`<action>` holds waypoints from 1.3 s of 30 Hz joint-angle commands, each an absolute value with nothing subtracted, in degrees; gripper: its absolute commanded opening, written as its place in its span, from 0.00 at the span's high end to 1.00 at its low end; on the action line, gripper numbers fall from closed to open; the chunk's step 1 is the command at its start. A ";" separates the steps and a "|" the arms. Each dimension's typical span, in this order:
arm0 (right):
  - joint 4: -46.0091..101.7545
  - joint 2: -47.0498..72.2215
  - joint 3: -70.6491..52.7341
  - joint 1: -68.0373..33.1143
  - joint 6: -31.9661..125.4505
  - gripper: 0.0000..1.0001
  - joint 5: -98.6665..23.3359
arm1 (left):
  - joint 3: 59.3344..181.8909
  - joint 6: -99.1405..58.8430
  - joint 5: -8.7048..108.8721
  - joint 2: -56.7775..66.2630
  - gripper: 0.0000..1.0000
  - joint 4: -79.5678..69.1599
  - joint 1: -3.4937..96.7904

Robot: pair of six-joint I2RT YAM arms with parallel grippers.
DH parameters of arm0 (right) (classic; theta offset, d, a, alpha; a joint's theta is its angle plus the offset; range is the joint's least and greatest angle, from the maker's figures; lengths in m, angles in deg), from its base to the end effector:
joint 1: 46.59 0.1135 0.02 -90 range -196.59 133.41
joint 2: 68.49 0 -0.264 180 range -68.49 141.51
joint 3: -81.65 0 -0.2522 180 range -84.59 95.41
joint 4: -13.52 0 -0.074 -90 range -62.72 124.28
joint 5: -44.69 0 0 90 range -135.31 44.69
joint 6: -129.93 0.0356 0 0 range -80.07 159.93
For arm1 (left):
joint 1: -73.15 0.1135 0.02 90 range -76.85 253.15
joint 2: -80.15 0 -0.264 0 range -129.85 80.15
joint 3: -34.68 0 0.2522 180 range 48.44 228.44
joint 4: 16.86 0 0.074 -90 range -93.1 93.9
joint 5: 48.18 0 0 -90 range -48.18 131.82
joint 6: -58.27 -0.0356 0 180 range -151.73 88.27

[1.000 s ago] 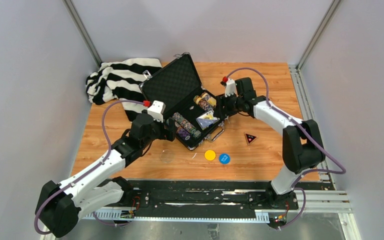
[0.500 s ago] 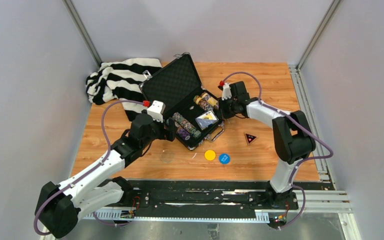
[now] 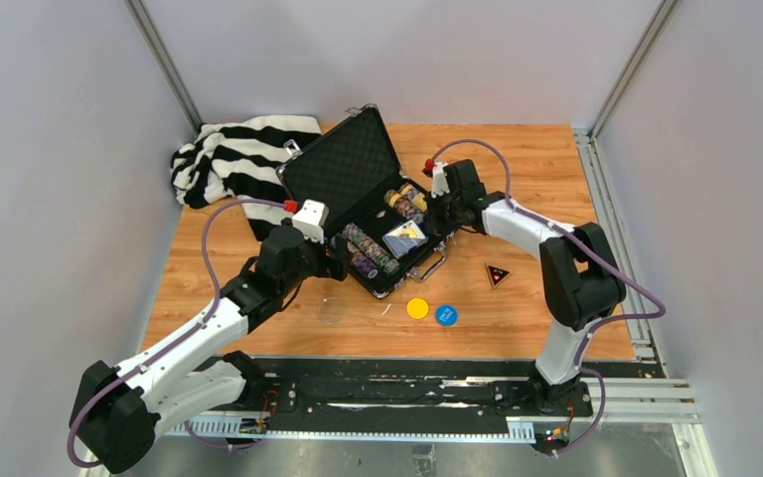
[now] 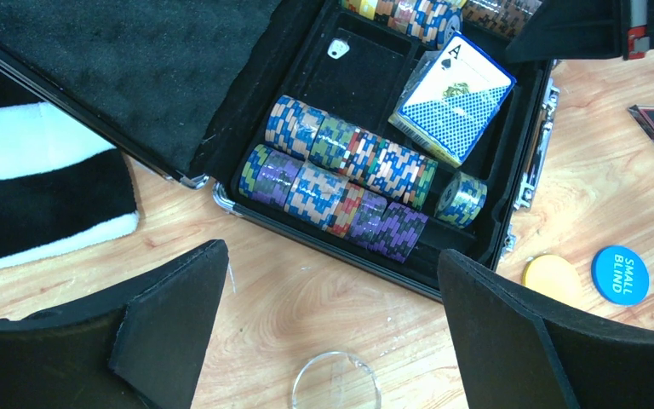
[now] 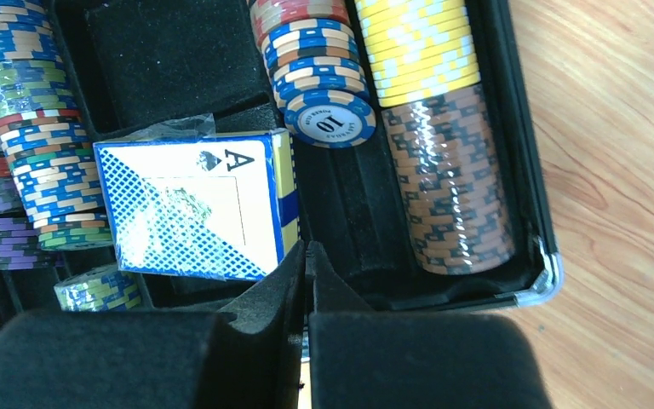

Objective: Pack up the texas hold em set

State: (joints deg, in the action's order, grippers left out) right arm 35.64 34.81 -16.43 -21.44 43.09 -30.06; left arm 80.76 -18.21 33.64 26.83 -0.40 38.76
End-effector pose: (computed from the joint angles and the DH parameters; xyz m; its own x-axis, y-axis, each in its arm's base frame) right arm 0.3528 0.1760 0.2039 -0.6543 -0.2484 -0.7143 -0.5475 0.8072 0.2208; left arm 0.1782 -0.1159 0.2495 -0.4281 0.0126 -0.9037 0.3615 0.9188 -0.1585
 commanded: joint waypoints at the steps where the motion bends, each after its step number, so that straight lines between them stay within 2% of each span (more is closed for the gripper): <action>1: 38.18 29.96 -13.85 -20.37 42.04 0.99 -35.15 | 80.52 -18.45 32.43 26.91 0.02 -1.26 39.13; 5: 38.28 31.33 -10.58 -18.58 41.66 0.99 -33.08 | 80.45 -17.33 31.94 26.39 0.02 -1.83 39.13; 13: 41.55 43.05 3.47 -14.21 41.83 0.99 -29.91 | 80.01 -16.48 29.44 28.69 0.02 0.91 39.18; 18: 42.42 48.90 6.55 -12.98 41.29 0.99 -29.28 | 77.86 -15.63 27.97 31.08 0.02 1.56 39.13; 23: 43.90 50.62 5.31 -12.02 40.77 0.99 -30.06 | 77.23 -15.87 27.60 31.39 0.02 1.53 39.13; 30: 44.64 46.40 -1.71 -12.00 40.78 0.99 -31.02 | 77.41 -16.26 28.17 30.04 0.02 0.54 39.13; 39: 44.56 42.93 -4.40 -11.78 40.73 0.99 -31.27 | 77.01 -16.47 28.12 29.52 0.02 -0.02 39.13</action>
